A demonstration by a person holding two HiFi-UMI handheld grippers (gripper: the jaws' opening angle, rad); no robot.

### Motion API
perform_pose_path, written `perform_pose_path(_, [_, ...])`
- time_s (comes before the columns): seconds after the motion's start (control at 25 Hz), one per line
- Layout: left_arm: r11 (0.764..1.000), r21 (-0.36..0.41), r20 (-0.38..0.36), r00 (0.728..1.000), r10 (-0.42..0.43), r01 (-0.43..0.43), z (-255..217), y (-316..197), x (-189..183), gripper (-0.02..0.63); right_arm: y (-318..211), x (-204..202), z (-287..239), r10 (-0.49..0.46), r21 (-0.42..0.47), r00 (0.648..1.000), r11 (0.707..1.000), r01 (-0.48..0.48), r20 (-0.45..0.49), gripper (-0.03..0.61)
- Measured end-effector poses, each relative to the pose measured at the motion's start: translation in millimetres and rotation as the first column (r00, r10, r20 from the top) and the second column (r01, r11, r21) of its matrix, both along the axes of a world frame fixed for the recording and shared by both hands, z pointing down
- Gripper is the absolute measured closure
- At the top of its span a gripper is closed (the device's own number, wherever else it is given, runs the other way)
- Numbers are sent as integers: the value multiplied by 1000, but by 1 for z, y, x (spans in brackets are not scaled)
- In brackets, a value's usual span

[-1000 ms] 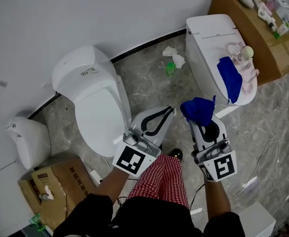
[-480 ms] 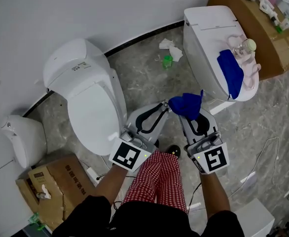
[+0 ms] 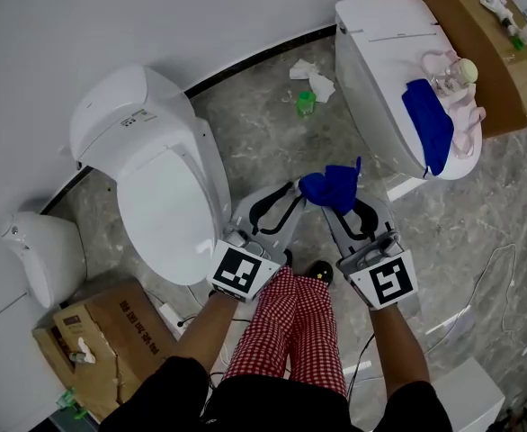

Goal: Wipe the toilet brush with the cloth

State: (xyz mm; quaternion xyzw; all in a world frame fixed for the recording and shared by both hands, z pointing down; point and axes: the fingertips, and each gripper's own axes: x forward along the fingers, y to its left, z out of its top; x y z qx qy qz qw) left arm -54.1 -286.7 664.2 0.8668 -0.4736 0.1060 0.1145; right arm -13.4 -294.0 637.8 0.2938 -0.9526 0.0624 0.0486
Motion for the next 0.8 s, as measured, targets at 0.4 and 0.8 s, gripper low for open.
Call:
perform_pose_path(0.4, [985,-172,26,1000,17,-13,87,-6,2,500,-16,4,43,4,-33,999,999,-6,-34,497])
perform_pose_path(0.8, [950,-313,75,997,23,2,160,-12,1,439,-24,7,76,10,-65,997,998,-14,-73,497])
